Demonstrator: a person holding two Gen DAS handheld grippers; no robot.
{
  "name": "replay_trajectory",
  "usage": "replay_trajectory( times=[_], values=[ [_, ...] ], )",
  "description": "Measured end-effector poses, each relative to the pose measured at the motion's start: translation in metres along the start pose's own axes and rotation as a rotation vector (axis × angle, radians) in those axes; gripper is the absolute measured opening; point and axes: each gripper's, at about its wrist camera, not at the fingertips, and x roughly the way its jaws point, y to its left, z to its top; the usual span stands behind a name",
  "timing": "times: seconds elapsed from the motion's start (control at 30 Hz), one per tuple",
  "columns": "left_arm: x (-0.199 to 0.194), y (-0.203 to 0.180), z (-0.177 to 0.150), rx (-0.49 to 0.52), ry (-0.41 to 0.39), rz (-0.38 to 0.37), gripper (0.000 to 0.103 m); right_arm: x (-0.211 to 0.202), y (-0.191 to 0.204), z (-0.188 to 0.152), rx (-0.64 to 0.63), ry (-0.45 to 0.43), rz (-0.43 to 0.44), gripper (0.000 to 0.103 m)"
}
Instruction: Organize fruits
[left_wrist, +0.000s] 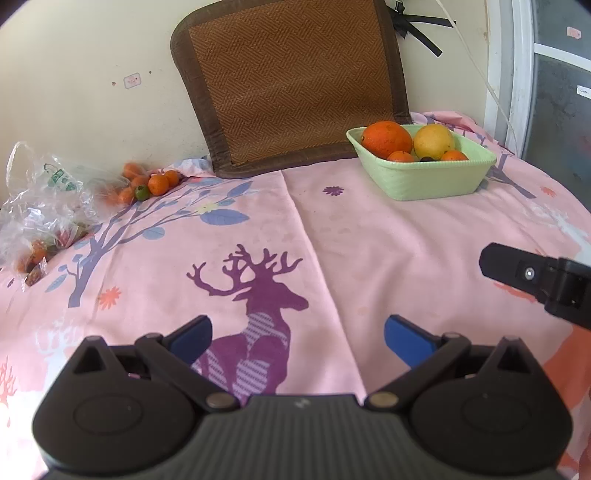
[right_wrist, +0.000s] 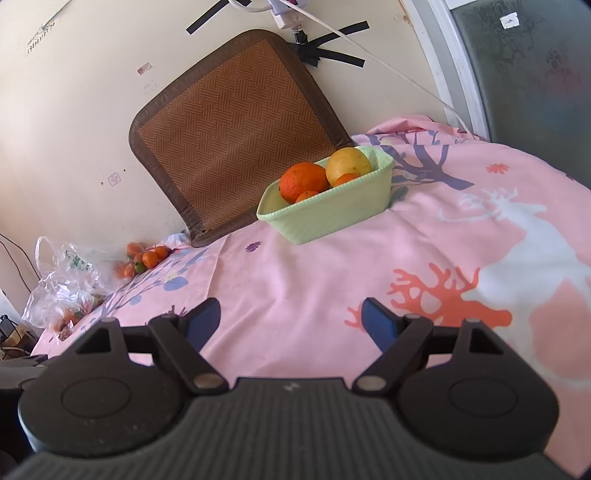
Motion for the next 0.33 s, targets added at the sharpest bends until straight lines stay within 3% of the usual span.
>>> replay_trajectory(
  times=[0.33],
  values=[
    [-0.0046,-0.0039,0.0020,0.014,-0.033,-0.008,0.103,-0.0012,0.0017,0.0007,-0.016,-0.012,-0.004,0.085]
  ],
)
